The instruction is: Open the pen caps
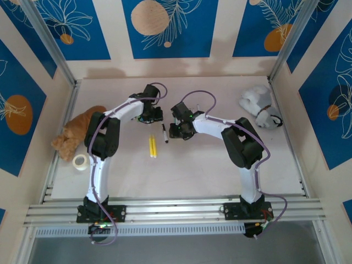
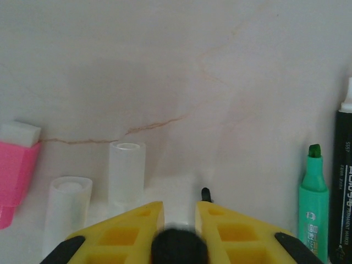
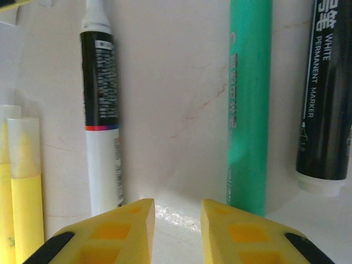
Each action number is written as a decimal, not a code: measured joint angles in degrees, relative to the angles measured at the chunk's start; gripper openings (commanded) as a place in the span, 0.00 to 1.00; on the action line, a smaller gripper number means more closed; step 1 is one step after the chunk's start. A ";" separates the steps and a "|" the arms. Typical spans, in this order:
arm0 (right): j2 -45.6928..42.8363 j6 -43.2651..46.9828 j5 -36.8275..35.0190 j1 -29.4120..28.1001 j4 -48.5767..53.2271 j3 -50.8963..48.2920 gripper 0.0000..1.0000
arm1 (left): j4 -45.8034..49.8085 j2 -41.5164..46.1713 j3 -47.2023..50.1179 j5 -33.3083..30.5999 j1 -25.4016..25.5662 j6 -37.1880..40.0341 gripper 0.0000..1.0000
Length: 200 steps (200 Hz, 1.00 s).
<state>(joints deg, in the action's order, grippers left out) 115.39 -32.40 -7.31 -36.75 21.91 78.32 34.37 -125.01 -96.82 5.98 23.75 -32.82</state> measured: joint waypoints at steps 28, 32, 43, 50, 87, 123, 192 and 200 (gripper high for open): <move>0.00 0.00 0.00 0.02 0.00 0.00 0.28 | 0.15 -0.02 -0.02 0.20 0.00 -0.02 0.26; 0.00 0.00 0.02 0.02 0.00 0.00 0.28 | 0.17 -0.02 -0.02 0.20 0.00 -0.02 0.26; 0.00 -0.02 0.00 0.02 -0.02 0.00 0.27 | 0.24 -0.02 -0.02 0.20 0.00 -0.02 0.26; -0.02 0.00 0.02 0.02 -0.02 -0.02 0.27 | 0.24 -0.02 -0.02 0.20 0.00 -0.02 0.26; -0.52 0.63 0.76 -0.39 -0.02 -0.11 0.33 | 0.48 -0.24 -0.02 0.22 -0.17 -0.02 0.25; -0.85 2.34 1.01 -2.67 0.35 0.24 0.42 | 0.44 -0.46 0.00 0.24 -0.63 -0.20 0.19; 4.59 4.87 -3.58 -6.69 6.91 12.94 0.37 | 0.17 -0.31 0.48 0.22 -1.36 -0.13 0.14; 5.79 5.16 -4.72 -6.91 8.26 14.58 0.37 | -0.15 -0.13 0.85 0.37 -1.53 -0.13 0.14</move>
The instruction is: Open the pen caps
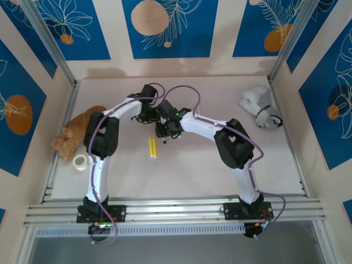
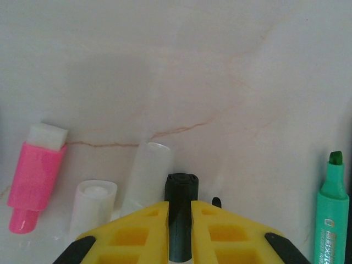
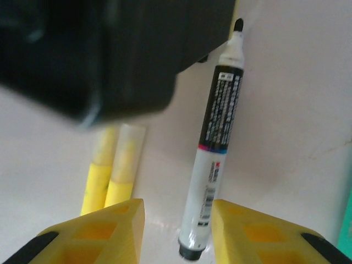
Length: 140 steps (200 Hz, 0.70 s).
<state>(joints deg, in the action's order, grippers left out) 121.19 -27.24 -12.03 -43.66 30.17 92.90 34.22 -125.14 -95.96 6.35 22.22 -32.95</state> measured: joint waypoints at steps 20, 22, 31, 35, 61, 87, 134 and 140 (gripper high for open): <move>2.54 0.83 -3.37 -0.63 2.84 3.87 0.38 | -0.96 0.48 0.87 0.02 -0.68 -0.04 0.13; 2.71 0.85 -3.63 -0.66 3.04 4.24 0.38 | -0.96 0.52 0.92 0.02 -0.76 -0.07 0.13; 3.52 1.07 -4.59 -0.92 4.11 5.55 0.38 | -0.94 0.70 1.16 0.04 -1.09 -0.07 0.13; 3.82 1.25 -4.98 -0.98 4.48 5.99 0.38 | -0.96 0.76 1.22 0.02 -1.22 -0.07 0.13; 5.84 1.49 -6.84 -1.14 6.64 8.00 0.38 | -1.03 0.92 1.51 0.04 -1.60 -0.04 0.13; 6.73 1.68 -7.52 -1.14 6.73 8.44 0.37 | -1.88 1.33 2.29 -0.17 -1.79 -0.09 0.12; 6.75 1.66 -7.50 -0.94 6.62 8.37 0.35 | -3.23 1.81 3.37 0.07 -1.92 -0.11 0.12; 6.75 1.66 -7.48 -0.90 6.51 8.31 0.35 | -3.32 1.84 3.41 0.07 -1.92 -0.15 0.12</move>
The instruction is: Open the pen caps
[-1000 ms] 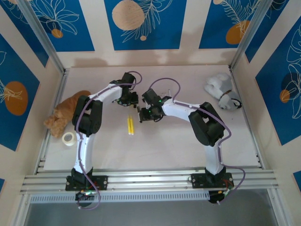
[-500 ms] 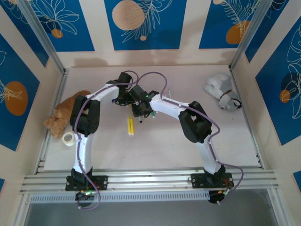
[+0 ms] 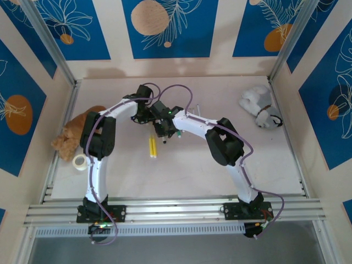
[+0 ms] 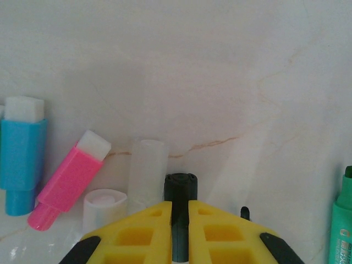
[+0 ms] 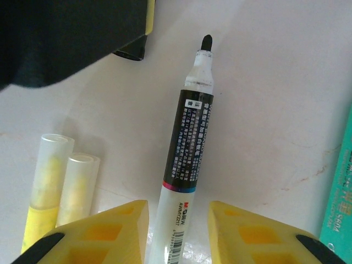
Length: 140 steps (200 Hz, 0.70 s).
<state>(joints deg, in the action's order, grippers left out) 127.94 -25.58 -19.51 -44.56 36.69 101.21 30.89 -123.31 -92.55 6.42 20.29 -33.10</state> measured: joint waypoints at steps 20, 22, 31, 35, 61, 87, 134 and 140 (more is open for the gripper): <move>0.00 0.02 0.15 0.11 -0.90 -0.52 0.34 | -0.33 0.22 0.37 0.00 0.00 -0.70 0.12; 0.00 0.02 0.17 0.11 -0.98 -0.61 0.34 | -0.46 0.24 0.46 -0.02 0.00 -0.83 0.12; -0.11 0.02 0.22 0.15 -1.66 -1.03 0.35 | -0.87 0.39 0.74 -0.02 -0.04 -1.05 0.13; -0.20 0.02 0.39 0.17 -2.08 -1.29 0.34 | -1.20 0.52 1.01 0.00 -0.04 -1.09 0.13; -1.90 0.04 2.12 0.35 -6.86 -5.64 0.35 | -3.98 1.70 3.61 0.09 -0.02 -1.73 0.20; -3.67 -0.44 3.58 0.70 -9.03 -9.97 0.34 | -5.42 2.99 6.38 1.05 -0.07 -3.02 0.21; -3.89 -1.09 4.66 2.14 -8.96 -10.91 0.32 | -4.96 3.26 6.38 1.53 -0.15 -4.04 0.21; -3.89 -1.11 4.50 2.16 -8.81 -10.82 0.32 | -4.96 3.26 6.38 1.55 -0.15 -4.07 0.21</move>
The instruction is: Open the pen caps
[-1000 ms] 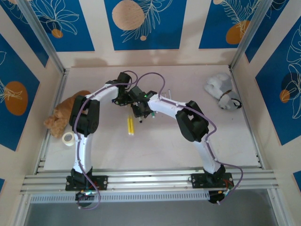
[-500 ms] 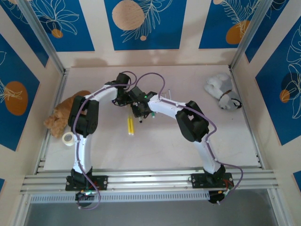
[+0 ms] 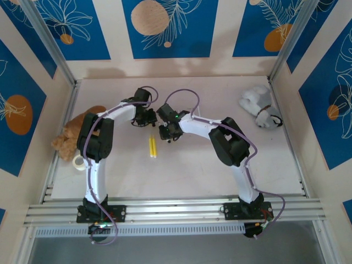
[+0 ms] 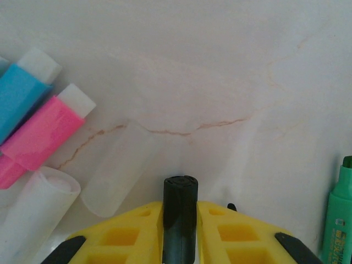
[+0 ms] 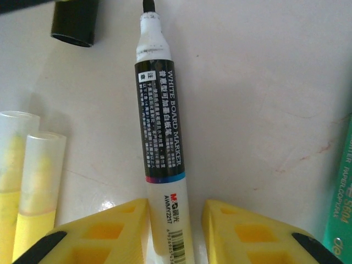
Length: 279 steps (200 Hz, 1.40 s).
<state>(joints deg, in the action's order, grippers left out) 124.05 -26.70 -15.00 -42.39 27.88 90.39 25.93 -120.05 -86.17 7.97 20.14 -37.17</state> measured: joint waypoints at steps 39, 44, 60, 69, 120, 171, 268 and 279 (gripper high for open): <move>1.73 -0.63 -1.75 0.31 4.74 3.61 0.27 | 0.02 0.02 0.00 0.39 0.00 0.00 0.21; 1.88 -0.85 -1.84 0.37 5.20 3.98 0.27 | 0.02 0.02 0.00 0.44 0.00 0.00 0.21; 2.12 -1.31 -1.77 0.76 5.99 4.44 0.27 | 0.02 0.11 0.00 0.59 0.00 0.00 0.21; 2.19 -1.55 -1.75 1.09 6.16 4.52 0.27 | 0.04 0.26 0.00 0.59 0.00 0.00 0.22; 2.21 -2.36 -2.93 2.82 7.21 4.81 0.27 | 0.04 1.64 -0.02 0.61 0.00 0.02 0.22; 2.19 -2.16 -4.46 3.06 7.76 5.09 0.39 | 0.87 1.90 -1.01 0.63 0.00 0.04 0.22; -12.04 -4.20 -9.53 -0.72 4.79 -6.19 0.41 | 0.13 18.51 5.79 -1.40 0.87 -0.24 0.27; -12.20 -4.68 -8.96 -1.90 4.24 -6.19 0.41 | -0.44 22.51 8.76 -1.86 0.90 -0.46 0.27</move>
<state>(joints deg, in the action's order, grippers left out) 111.85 -31.38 -23.97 -44.29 32.12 84.20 25.50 -97.54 -77.41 6.11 21.04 -37.63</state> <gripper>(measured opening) 0.412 0.271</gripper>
